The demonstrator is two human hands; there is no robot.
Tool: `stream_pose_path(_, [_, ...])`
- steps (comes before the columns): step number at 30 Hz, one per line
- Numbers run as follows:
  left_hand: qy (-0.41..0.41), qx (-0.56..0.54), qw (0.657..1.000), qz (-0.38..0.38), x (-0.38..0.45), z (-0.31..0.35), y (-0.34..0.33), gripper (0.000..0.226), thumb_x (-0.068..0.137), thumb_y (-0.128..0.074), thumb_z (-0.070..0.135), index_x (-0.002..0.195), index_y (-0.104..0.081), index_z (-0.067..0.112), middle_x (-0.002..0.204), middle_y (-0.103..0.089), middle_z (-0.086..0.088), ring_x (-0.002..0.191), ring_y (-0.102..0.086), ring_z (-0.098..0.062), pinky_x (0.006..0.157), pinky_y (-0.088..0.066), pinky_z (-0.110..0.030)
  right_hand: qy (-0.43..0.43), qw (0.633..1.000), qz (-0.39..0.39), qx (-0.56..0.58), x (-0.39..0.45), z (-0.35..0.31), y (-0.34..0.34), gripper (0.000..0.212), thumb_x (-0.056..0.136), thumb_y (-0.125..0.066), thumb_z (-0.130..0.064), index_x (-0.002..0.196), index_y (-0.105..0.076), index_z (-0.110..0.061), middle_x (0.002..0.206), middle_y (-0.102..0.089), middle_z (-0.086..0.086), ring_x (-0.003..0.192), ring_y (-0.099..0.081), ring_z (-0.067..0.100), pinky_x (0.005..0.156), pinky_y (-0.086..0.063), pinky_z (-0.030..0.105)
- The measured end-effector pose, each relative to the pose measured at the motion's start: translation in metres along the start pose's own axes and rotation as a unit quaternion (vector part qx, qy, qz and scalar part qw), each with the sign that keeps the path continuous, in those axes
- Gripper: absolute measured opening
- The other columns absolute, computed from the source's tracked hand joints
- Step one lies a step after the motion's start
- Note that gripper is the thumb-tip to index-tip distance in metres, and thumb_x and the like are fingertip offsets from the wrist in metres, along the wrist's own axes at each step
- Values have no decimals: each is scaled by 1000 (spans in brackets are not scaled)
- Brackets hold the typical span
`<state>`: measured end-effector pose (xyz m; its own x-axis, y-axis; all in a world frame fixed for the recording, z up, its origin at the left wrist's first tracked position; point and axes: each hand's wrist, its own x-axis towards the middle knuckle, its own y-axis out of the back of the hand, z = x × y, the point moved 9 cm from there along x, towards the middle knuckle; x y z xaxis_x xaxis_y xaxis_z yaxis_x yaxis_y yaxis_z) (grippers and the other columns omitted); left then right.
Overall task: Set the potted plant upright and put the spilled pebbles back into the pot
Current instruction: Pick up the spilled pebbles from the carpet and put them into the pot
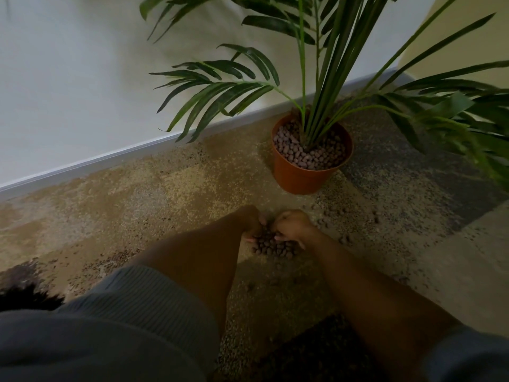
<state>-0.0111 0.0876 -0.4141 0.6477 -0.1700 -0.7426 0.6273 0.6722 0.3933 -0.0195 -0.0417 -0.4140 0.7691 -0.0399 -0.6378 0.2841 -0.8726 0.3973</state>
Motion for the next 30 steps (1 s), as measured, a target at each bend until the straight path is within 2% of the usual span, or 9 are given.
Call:
stream_pose_path(2, [7, -43, 999, -2, -4, 1, 0, 26, 89, -52, -10, 103, -61, 10, 119, -54, -13, 95, -60, -29, 46, -56, -23, -55, 985, -5, 165, -1, 9, 1, 11, 87, -61, 2, 82, -62, -8, 84, -60, 7, 72, -59, 15, 66, -60, 27])
stream_pose_path(6, [17, -83, 996, 0, -5, 2, 0, 32, 90, -49, -12, 111, -65, 6, 106, -54, -12, 84, -64, -29, 35, -51, -21, -116, 932, -26, 342, -4, 17, -2, 13, 91, -54, 2, 80, -57, -5, 73, -48, 6, 69, -50, 13, 47, -53, 19])
stream_pose_path(10, [17, -81, 996, 31, -5, 5, 11, 25, 91, -53, -3, 111, -65, 5, 96, -63, -12, 67, -59, -17, 42, -52, -18, -120, 895, -67, 425, -10, 12, -3, 17, 95, -45, 0, 82, -54, -3, 79, -52, 11, 71, -54, 16, 44, -50, 16])
stream_pose_path(13, [37, -175, 983, 49, -5, 2, 16, 15, 93, -51, 3, 85, -63, 9, 74, -59, -6, 56, -53, -11, 40, -46, -18, -109, 853, -79, 504, -12, 4, -2, 17, 95, -44, -3, 81, -54, -4, 81, -54, 12, 73, -58, 19, 46, -52, 17])
stream_pose_path(17, [35, -415, 908, 49, -6, 12, 22, 28, 101, -40, 13, 77, -54, 12, 71, -53, -2, 57, -47, -7, 49, -42, -17, -85, 834, -67, 541, -16, -15, 5, 19, 96, -48, -11, 79, -55, -4, 78, -54, 10, 76, -60, 20, 62, -54, 24])
stream_pose_path(23, [-28, -542, 834, 99, -21, 53, 51, 35, 99, -36, 10, 66, -48, 12, 62, -47, -1, 52, -43, -9, 51, -37, -17, -41, 801, -35, 596, -25, -63, 22, 18, 97, -46, -12, 85, -55, -1, 92, -58, 14, 84, -62, 21, 63, -54, 31])
stream_pose_path(27, [-49, -615, 783, 79, -35, 86, 63, 26, 100, -42, 19, 82, -60, 13, 71, -57, 1, 58, -53, -5, 54, -45, -13, 7, 762, -17, 647, -37, -95, 42, 18, 98, -42, -8, 92, -56, 2, 101, -57, 19, 101, -62, 28, 72, -56, 32])
stream_pose_path(29, [-61, -650, 754, 69, -41, 101, 67, 25, 101, -44, 22, 98, -66, 11, 93, -69, -2, 72, -63, -5, 64, -53, -15, 23, 723, 7, 690, -40, -103, 59, 20, 97, -37, -2, 103, -55, 5, 115, -54, 23, 120, -56, 34, 86, -56, 36])
stream_pose_path(30, [-74, -660, 745, 61, -45, 110, 68, 28, 102, -42, 22, 111, -65, 9, 112, -69, -5, 88, -67, -7, 71, -55, -18, 28, 708, 23, 705, -41, -105, 68, 27, 97, -34, 0, 113, -54, 7, 124, -51, 23, 126, -52, 35, 94, -54, 39])
